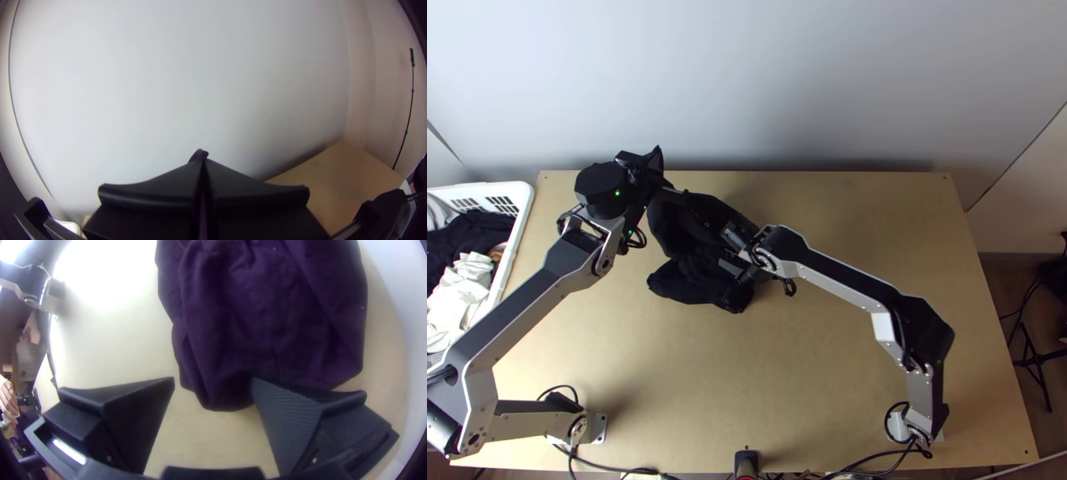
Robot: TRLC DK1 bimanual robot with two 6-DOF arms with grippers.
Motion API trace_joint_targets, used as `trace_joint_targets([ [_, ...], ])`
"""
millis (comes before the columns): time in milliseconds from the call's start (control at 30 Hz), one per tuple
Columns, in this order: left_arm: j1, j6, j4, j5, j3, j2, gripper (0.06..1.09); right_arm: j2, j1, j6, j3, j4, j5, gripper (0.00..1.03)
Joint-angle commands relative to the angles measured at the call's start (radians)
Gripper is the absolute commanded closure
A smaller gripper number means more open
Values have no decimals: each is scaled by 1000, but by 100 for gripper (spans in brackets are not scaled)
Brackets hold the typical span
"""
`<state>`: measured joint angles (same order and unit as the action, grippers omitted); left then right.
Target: Fold the t-shirt
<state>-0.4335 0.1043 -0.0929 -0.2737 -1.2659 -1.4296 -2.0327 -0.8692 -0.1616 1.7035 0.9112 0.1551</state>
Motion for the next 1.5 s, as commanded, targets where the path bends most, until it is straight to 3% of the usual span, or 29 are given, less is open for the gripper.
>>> trace_joint_targets([
  [0, 18, -12, -4, 7, 2, -6, 105, -70, -8, -3, 39, -25, 0, 47],
  [133, 26, -15, -4, 10, 5, -9, 105, -87, -7, -9, 50, -29, 0, 67],
  [300, 36, -18, -4, 11, 8, -9, 105, -86, -1, -19, 51, -34, -2, 100],
  [633, 70, -12, 7, 13, -18, 44, 105, 49, 87, -18, 99, -6, -2, 100],
  [933, 136, -9, 64, 28, -156, 74, 105, 152, 177, -4, 314, 126, -14, 100],
  [1200, 162, 11, 78, 28, -331, 86, 105, 243, 245, -7, 478, 180, -104, 100],
  [1467, 187, 21, 116, 27, -472, 113, 105, 368, 315, -23, 519, 180, -187, 100],
])
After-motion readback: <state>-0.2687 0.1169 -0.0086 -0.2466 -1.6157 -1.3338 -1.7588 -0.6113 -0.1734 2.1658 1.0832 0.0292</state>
